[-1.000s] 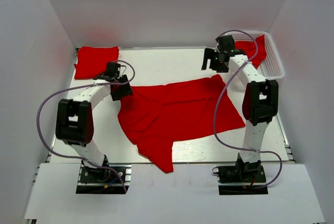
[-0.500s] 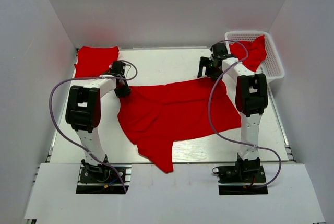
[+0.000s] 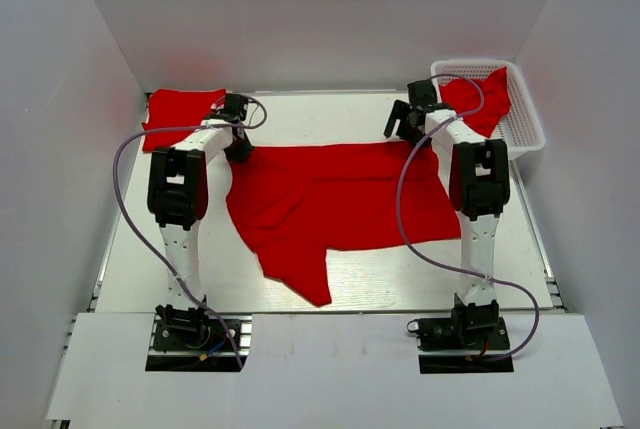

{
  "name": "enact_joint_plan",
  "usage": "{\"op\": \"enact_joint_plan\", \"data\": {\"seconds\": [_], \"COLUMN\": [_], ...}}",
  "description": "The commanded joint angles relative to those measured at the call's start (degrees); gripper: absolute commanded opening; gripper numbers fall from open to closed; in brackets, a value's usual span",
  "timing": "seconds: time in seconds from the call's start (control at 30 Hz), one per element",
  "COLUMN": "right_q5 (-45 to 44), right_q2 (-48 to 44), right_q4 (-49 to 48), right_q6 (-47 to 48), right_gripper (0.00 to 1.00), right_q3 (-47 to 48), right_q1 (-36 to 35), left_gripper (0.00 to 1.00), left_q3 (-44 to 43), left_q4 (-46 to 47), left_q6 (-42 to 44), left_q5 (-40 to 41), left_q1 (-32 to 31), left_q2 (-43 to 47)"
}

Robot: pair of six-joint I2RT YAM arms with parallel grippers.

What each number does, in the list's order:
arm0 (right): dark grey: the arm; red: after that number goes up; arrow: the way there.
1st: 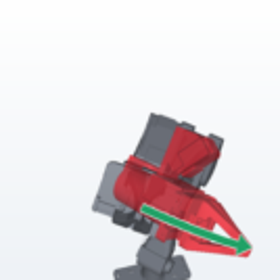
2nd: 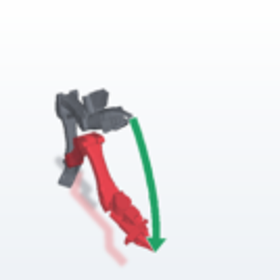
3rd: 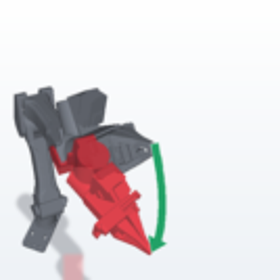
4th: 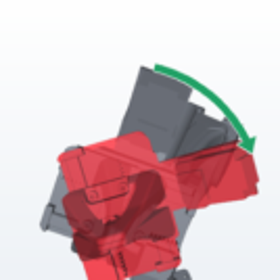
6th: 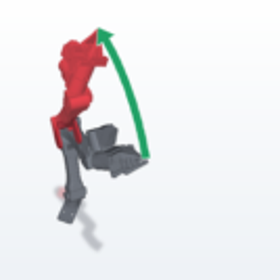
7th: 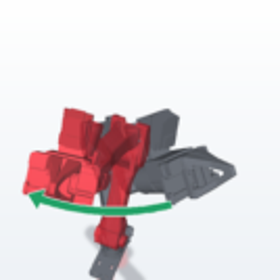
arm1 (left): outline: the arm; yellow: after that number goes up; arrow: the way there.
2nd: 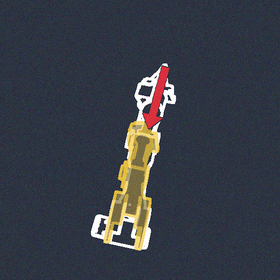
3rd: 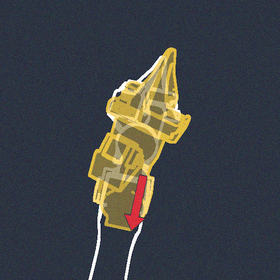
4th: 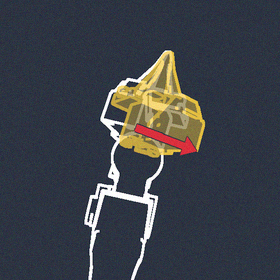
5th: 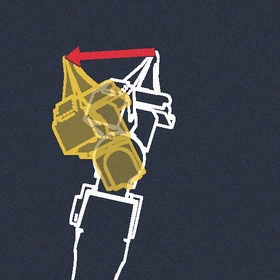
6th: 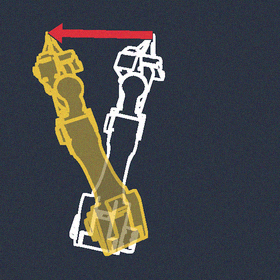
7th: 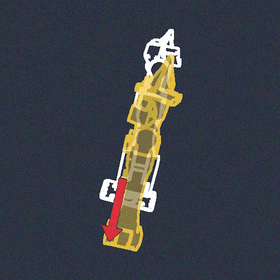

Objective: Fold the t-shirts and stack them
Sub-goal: Fold the flattened tshirt in 1/3 of the way

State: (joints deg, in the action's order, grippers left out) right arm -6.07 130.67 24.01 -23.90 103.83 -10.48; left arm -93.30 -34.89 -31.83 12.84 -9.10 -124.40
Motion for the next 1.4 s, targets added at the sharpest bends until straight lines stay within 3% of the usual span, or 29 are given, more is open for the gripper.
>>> {"op": "enact_joint_plan", "data": {"seconds": [0.0, 0.2, 0.37, 0.5, 0.6, 0.63, 0.7, 0.73, 0.8, 0.83, 0.87, 0.9, 1.07, 1.2, 1.33, 1.37], "right_q5": [-5.27, -4.92, 0.17, 2.46, 3.6, 4.04, 4.92, 5.44, 5.45, 7.28, 7.38, 7.38, 6.68, 4.42, 1.41, 0.01], "right_q2": [4.49, 7.66, 9.08, 7.5, 5.48, 3.82, 2.49, 0.31, -2.07, -3.83, -4.72, -6.81, -18.48, -26.42, -36.61, -38.28], "right_q4": [0.77, 1.39, -2.56, -5.55, -6.08, -6.17, -6.17, -5.99, -5.47, -4.94, -4.5, -4.32, -3.7, -3.01, -2.56, -2.65], "right_q6": [-2.64, -5.02, 0.34, 3.77, 5.88, 6.93, 9.04, 10.61, 12.73, 14.48, 15.89, 16.6, 19.07, 17.84, 10.31, 8.8], "right_gripper": [0.9, 0.9, 0.9, 0.9, 0.9, 0.9, 0.9, 0.9, 0.9, 0.9, 0.9, 0.9, 0.9, 0.9, 0.9, 0.9], "right_q3": [2.07, 7.52, 9.11, 9.19, 9.72, 9.81, 9.99, 9.9, 9.73, 9.46, 9.11, 7.54, -3.34, -11.71, -21.99, -28.27], "right_q1": [2.22, 3.62, 3.54, 3.01, 2.83, 2.92, 2.31, 2.13, 1.17, 0.73, 0.55, -0.15, -3.31, -4.9, -5.25, -5.17], "left_gripper": [0.0, 0.0, 0.0, 0.0, 0.07, 0.16, 0.24, 0.36, 0.48, 0.73, 0.89, 1.0, 1.0, 1.0, 1.0, 1.0], "left_q3": [-2.84, -13.21, -20.59, -21.75, -22.27, -22.8, -22.81, -22.81, -22.81, -22.81, -22.81, -21.07, -10.26, 5.2, 18.65, 24.68], "left_q4": [-5.0, -6.85, -6.85, -2.48, -0.27, 0.26, 0.27, 0.27, 0.27, -0.34, -0.35, -0.96, -1.67, -1.67, -1.15, 0.16], "left_q6": [-0.42, 1.24, 4.13, 7.39, 10.12, 10.73, 12.49, 13.11, 14.69, 15.22, 15.22, 16.09, 15.49, 13.99, 10.23, 9.52], "left_q5": [2.98, 2.28, 0.26, -3.95, -8.52, -9.23, -10.29, -10.29, -10.29, -10.29, -10.29, -10.9, -12.31, -12.31, -15.99, -17.57], "left_q1": [1.19, 1.72, 1.72, 1.72, 1.72, 1.72, 1.72, 1.72, 1.11, 0.58, 0.58, 0.58, 0.58, 0.05, -1.27, -2.05], "left_q2": [-6.89, -13.05, -17.01, -17.02, -14.65, -14.04, -11.4, -10.35, -6.4, -4.99, -3.5, -1.74, 13.89, 27.52, 40.26, 42.64]}}
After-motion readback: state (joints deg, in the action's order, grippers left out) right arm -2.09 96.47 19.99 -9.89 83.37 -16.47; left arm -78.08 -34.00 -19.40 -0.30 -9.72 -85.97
